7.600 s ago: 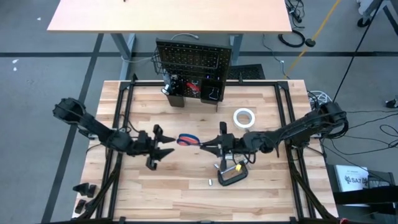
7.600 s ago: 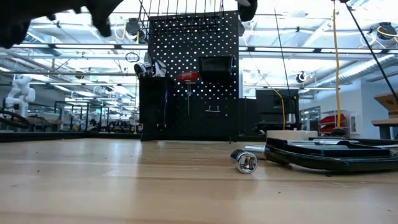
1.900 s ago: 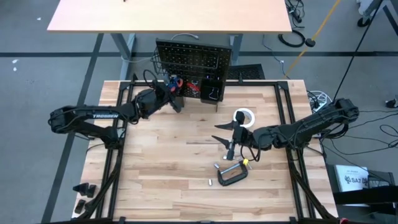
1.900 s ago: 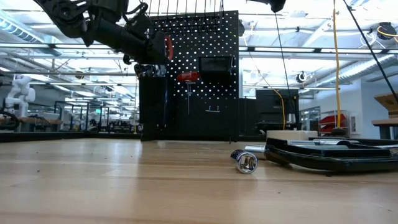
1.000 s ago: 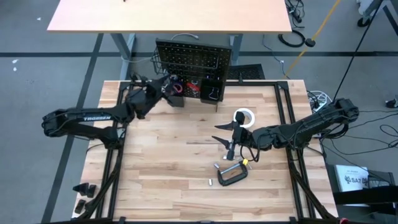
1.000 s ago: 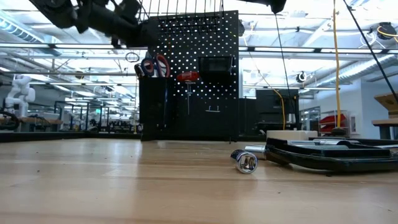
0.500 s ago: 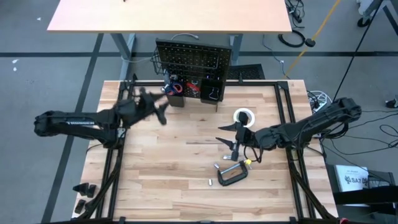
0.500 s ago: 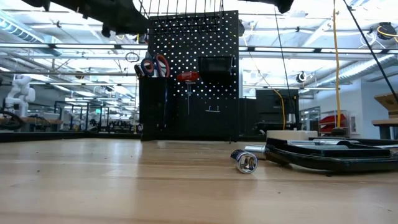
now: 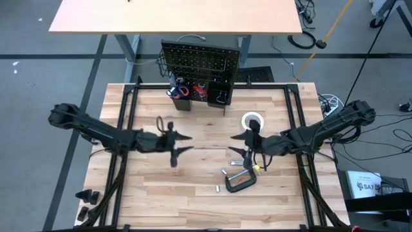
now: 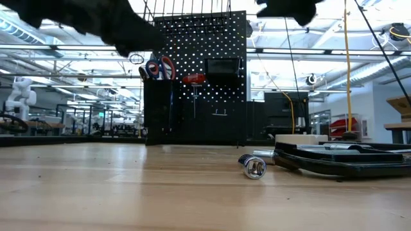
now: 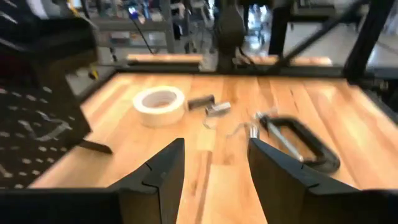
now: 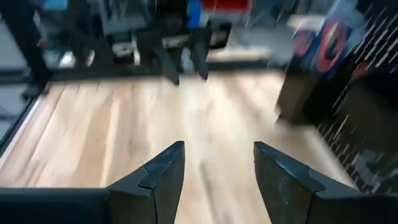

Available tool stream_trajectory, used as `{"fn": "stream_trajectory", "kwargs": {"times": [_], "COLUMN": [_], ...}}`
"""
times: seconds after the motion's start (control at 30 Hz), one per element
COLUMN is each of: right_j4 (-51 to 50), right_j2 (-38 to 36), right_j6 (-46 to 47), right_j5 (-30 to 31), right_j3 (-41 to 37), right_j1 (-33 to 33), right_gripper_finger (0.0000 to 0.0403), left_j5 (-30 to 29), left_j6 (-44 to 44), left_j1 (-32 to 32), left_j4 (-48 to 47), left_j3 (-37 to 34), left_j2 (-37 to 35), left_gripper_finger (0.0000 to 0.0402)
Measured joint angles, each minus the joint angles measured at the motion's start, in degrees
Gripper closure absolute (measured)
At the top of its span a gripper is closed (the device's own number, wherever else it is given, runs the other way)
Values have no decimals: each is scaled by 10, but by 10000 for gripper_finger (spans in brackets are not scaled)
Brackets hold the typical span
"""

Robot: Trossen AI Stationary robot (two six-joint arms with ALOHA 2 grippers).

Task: Hang tools onto peg board
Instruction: Put the black clamp into the black wire basket on the peg board

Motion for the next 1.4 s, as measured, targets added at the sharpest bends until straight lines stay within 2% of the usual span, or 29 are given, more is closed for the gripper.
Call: {"fn": "stream_trajectory", "kwargs": {"times": [0.17, 0.33, 0.5, 0.67, 0.87, 1.0, 1.07, 1.2, 1.27, 1.33, 1.4], "right_j4": [-155, -293, -344, -368, -367, -348, -303, -224, -218, -216, -213], "right_j2": [1, 2, 9, 37, 81, 94, 92, 78, 75, 74, 74], "right_j6": [107, 232, 320, 369, 355, 314, 276, 189, 159, 148, 148], "right_j5": [-65, -90, -94, -84, -81, -70, -28, 110, 141, 124, 79], "right_j3": [0, 0, 0, 0, 0, 0, 0, 0, 0, -3, -17], "right_j1": [0, 0, 0, -2, -4, -17, -24, -25, -31, -45, -60], "right_gripper_finger": [222, 222, 222, 222, 222, 222, 222, 222, 222, 222, 222], "left_j5": [2, 29, 101, 116, 123, 124, 124, 120, 120, 120, 119], "left_j6": [22, 47, 47, 47, 47, 49, 58, 62, 62, 62, 62], "left_j1": [-4, 9, 32, 52, 65, 68, 68, 68, 68, 68, 68], "left_j4": [107, 195, 241, 258, 258, 258, 258, 258, 257, 256, 253], "left_j3": [-2, -2, -1, -1, -1, -1, -1, -1, -1, -1, -1], "left_j2": [111, 191, 225, 236, 236, 236, 236, 236, 236, 236, 236], "left_gripper_finger": [226, 226, 226, 226, 226, 226, 226, 226, 226, 226, 226]}}
